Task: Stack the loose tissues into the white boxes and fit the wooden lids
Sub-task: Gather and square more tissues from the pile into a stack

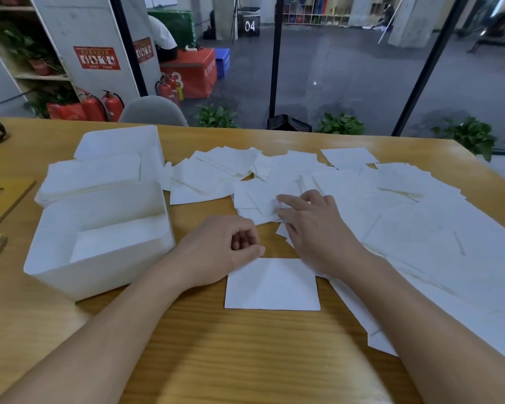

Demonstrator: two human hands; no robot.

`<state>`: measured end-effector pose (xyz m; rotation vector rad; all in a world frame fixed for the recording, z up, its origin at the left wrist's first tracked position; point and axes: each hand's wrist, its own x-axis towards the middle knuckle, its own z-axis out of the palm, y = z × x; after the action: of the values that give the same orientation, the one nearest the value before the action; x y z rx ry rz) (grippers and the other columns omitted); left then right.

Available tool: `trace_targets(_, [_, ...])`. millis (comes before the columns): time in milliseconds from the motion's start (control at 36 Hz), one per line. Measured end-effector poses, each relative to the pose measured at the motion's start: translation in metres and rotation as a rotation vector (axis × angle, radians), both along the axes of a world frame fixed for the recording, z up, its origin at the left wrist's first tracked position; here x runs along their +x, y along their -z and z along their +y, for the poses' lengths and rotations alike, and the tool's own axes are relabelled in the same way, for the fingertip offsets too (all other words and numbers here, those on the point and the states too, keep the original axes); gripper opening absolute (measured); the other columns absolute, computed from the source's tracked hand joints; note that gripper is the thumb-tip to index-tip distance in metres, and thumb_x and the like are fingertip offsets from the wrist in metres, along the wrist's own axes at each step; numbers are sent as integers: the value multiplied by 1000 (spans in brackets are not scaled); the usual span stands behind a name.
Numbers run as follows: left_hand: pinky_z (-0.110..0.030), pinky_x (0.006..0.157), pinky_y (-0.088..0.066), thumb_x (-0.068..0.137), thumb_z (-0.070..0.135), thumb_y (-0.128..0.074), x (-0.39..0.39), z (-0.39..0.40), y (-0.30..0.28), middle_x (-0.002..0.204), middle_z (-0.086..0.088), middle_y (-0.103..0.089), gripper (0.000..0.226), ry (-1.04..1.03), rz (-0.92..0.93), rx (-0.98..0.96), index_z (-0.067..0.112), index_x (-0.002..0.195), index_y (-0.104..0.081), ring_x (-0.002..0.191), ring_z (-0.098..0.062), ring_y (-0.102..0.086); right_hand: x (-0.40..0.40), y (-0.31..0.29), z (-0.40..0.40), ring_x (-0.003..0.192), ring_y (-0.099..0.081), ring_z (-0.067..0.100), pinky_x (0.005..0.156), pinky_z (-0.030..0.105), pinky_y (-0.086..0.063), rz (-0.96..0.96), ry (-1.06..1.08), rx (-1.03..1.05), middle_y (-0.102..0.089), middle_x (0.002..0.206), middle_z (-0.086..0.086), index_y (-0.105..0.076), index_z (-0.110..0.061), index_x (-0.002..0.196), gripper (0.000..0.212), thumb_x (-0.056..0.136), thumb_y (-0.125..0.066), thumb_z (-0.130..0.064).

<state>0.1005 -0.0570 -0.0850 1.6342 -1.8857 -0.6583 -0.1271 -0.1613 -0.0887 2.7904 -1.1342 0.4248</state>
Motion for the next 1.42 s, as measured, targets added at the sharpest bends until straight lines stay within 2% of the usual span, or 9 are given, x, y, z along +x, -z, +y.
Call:
trace_targets(361, [-21, 71, -54, 103, 42, -74, -3, -6, 3, 86, 18, -75, 8, -176, 49, -101, 38, 96, -76, 82, -7, -70, -5, -11, 9, 126, -49, 19, 111, 37, -30, -160, -15, 71, -63, 148, -14, -73, -23, 132, 29, 108, -57, -20])
trace_targets(583, [-40, 80, -69, 99, 65, -70, -14, -12, 7, 89, 0, -79, 53, -275, 755, 21, 37, 143, -60, 87, -29, -83, -19, -17, 56, 126, -52, 12, 112, 38, -35, -309, -178, 198, -66, 142, -18, -74, -25, 138, 33, 105, -71, -27])
trace_targets(639, [-41, 83, -68, 93, 70, -74, -13, -13, 10, 91, -12, -76, 56, -304, 736, 36, 44, 141, -61, 91, -34, -79, -19, -17, 63, 126, -51, 8, 112, 36, -35, -283, -228, 229, -65, 142, -21, -73, -27, 139, 33, 107, -69, -30])
trace_targets(750, [-14, 54, -43, 91, 70, -73, -8, -11, 13, 59, 20, -50, 40, -323, 432, -56, 58, 129, -66, 55, -4, -51, -18, -15, 67, 128, -50, 5, 113, 36, -36, -320, -302, 295, -64, 142, -25, -74, -31, 138, 30, 108, -68, -32])
trace_targets(833, [-33, 56, -51, 93, 55, -78, -6, -8, 9, 70, 13, -49, 41, -276, 383, -65, 59, 132, -66, 59, -28, -50, -22, -18, 60, 135, -54, 7, 115, 40, -41, -506, -239, 330, -65, 140, -26, -73, -34, 133, 28, 105, -71, -36])
trace_targets(889, [-59, 83, -63, 94, 52, -79, -7, -6, 2, 94, -9, -69, 43, -199, 428, -37, 53, 135, -68, 83, -48, -66, -27, -20, 53, 142, -49, 2, 117, 36, -42, -582, -149, 338, -60, 144, -30, -65, -38, 142, 38, 105, -67, -45])
trace_targets(972, [-61, 93, -64, 98, 39, -81, -9, -2, -6, 109, -12, -80, 31, -89, 564, -43, 37, 128, -77, 97, -37, -78, -35, -19, 43, 142, -46, -4, 116, 22, -35, -570, -52, 388, -57, 144, -33, -52, -46, 154, 50, 105, -62, -51])
trace_targets(1139, [-37, 82, -66, 103, 29, -79, -8, 1, -10, 106, -3, -83, 12, -83, 581, -35, 25, 115, -81, 99, -25, -80, -37, -19, 36, 79, -71, 13, 74, 23, -56, -848, 18, 656, -72, 87, -9, -80, -36, 111, 14, 100, -79, -27])
trace_targets(1417, [-31, 60, -45, 98, 44, -77, 7, 9, -16, 66, 5, -61, 16, -71, 256, 209, 28, 97, -80, 62, -13, -54, -49, -25, 35, 59, -75, 26, 59, 23, -58, -685, 63, 907, -75, 85, 5, -83, -27, 91, 10, 96, -83, -19])
